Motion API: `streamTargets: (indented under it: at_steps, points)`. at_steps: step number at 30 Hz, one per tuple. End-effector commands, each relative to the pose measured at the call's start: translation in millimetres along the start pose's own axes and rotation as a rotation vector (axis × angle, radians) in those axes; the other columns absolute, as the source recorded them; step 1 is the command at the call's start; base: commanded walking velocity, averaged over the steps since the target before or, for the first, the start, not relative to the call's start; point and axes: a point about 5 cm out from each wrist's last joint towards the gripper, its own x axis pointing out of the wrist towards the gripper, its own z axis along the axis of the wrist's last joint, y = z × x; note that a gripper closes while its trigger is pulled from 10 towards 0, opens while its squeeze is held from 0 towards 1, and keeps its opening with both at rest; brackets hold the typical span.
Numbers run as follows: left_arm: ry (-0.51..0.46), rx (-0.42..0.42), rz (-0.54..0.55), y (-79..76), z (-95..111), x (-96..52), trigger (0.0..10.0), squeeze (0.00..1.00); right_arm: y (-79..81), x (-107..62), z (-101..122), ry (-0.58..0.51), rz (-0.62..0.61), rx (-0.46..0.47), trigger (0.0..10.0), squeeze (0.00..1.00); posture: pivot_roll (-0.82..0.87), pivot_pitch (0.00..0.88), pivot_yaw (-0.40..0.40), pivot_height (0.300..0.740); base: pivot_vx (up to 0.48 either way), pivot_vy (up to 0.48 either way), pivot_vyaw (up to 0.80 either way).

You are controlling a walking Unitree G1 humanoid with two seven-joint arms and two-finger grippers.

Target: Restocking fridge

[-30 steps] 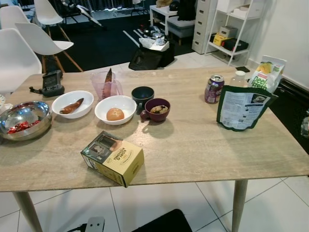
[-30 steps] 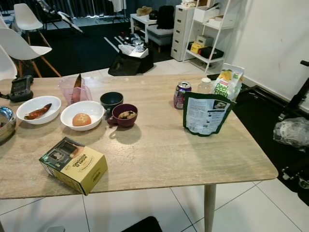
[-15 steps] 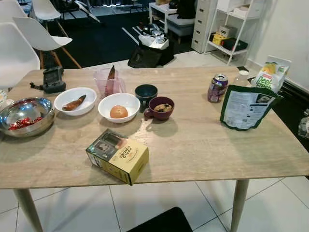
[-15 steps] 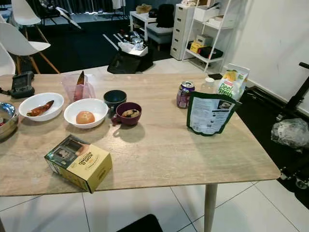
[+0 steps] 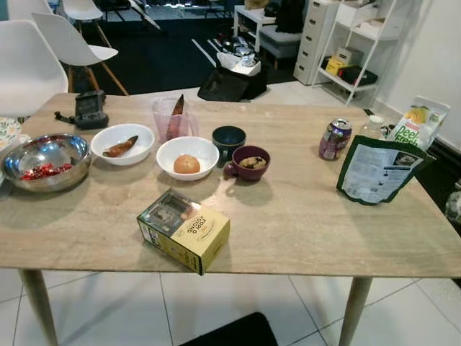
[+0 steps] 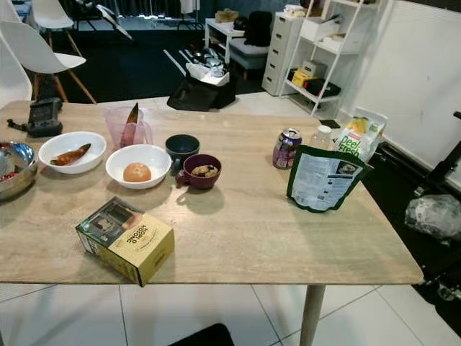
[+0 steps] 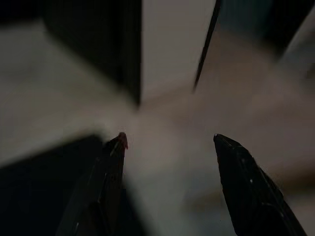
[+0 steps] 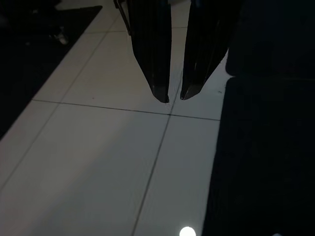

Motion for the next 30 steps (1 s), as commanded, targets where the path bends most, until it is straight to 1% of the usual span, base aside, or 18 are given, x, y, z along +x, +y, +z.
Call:
streamTargets:
  at_steps: [1,3,4,6,7,8,9,11,12,15,18,21,22,25,26,28,29,30]
  points:
    - [-0.196,-0.020,-0.044,-16.6,46,12.0,10.0,0.00,-2.4,-0.5,-1,0.000,-0.005,0.000,10.0,0.00,0.14,0.000,-0.074,0.740,0.000,0.000,0.00]
    - [-0.196,-0.020,-0.044,-16.6,46,12.0,10.0,0.00,-2.4,-0.5,-1,0.000,-0.005,0.000,10.0,0.00,0.14,0.000,-0.074,0.740,0.000,0.000,0.00]
    - [-0.298,-0.056,-0.080,-29.0,73,14.5,10.0,0.00,-2.3,-0.5,-1,0.000,-0.005,0.000,10.0,0.00,0.14,0.000,-0.071,0.740,0.000,0.000,0.00]
    - [-0.298,-0.056,-0.080,-29.0,73,14.5,10.0,0.00,-2.3,-0.5,-1,0.000,-0.005,0.000,10.0,0.00,0.14,0.000,-0.071,0.740,0.000,0.000,0.00]
    - [-0.416,-0.087,-0.137,-46.1,104,13.4,10.0,0.00,-2.1,-0.4,-1,0.000,-0.003,0.003,10.0,0.00,0.13,0.000,-0.067,0.740,0.000,0.000,0.00]
    - [-0.558,-0.129,-0.316,-84.4,144,1.5,10.0,0.00,-1.7,-0.4,-1,0.001,0.000,0.006,10.0,0.00,0.13,0.000,-0.060,0.740,0.000,0.000,0.00]
    - [-0.558,-0.129,-0.316,-84.4,144,1.5,10.0,0.00,-1.7,-0.4,-1,0.001,0.000,0.006,10.0,0.00,0.13,0.000,-0.060,0.740,0.000,0.000,0.00]
    - [-0.732,-0.126,-0.627,-140.5,190,-30.9,10.0,0.00,-0.8,-0.4,-2,0.002,0.005,0.011,10.0,0.00,0.13,0.000,-0.054,0.740,0.000,0.000,0.00]
    - [-0.732,-0.126,-0.627,-140.5,190,-30.9,10.0,0.00,-0.8,-0.4,-2,0.002,0.005,0.011,10.0,0.00,0.13,0.000,-0.054,0.740,0.000,0.000,0.00]
    - [-0.782,-0.051,-1.091,-212.1,200,-81.7,10.0,0.00,0.7,-0.3,-3,0.004,0.008,0.020,10.0,0.00,0.10,0.000,-0.035,0.740,0.000,0.000,0.00]
    - [-0.786,-0.017,-1.189,-228.1,197,-95.1,10.0,0.00,1.1,-0.3,-3,0.004,0.008,0.023,10.0,0.00,0.10,0.000,-0.035,0.740,0.000,0.000,0.00]
    - [-0.733,0.126,-1.460,-267.8,169,-133.8,10.0,0.06,2.0,-0.2,-4,0.004,0.007,0.042,10.0,0.00,0.08,0.000,-0.015,0.740,0.000,0.000,0.00]
    - [-0.721,0.188,-1.536,-276.3,159,-144.7,10.0,1.00,2.3,-0.2,-4,0.004,0.007,0.048,10.0,0.00,0.08,0.000,-0.010,0.740,0.000,0.000,0.00]
    - [-0.687,0.305,-1.673,-285.1,142,-160.1,10.0,1.00,2.7,-0.2,-5,0.006,0.008,0.058,10.0,0.00,0.07,0.000,-0.003,0.740,0.000,0.000,0.00]
    - [-0.687,0.305,-1.673,-285.1,142,-160.1,10.0,1.00,2.7,-0.2,-5,0.006,0.008,0.058,10.0,0.00,0.07,0.000,-0.003,0.740,0.000,0.000,0.00]
    - [-0.664,0.518,-1.805,-289.2,119,-172.0,10.0,1.00,3.1,-0.2,-5,0.008,0.010,0.069,10.0,0.00,0.06,0.000,0.001,0.740,0.000,0.000,0.00]
    - [-0.664,0.518,-1.805,-289.2,119,-172.0,10.0,1.00,3.1,-0.2,-5,0.008,0.010,0.069,10.0,0.00,0.06,0.000,0.001,0.740,0.000,0.000,0.00]
    - [-0.658,0.660,-1.846,-289.2,107,-173.4,10.0,1.00,3.3,-0.2,-5,0.009,0.011,0.073,10.0,0.00,0.06,0.000,0.001,0.740,0.000,0.000,0.00]
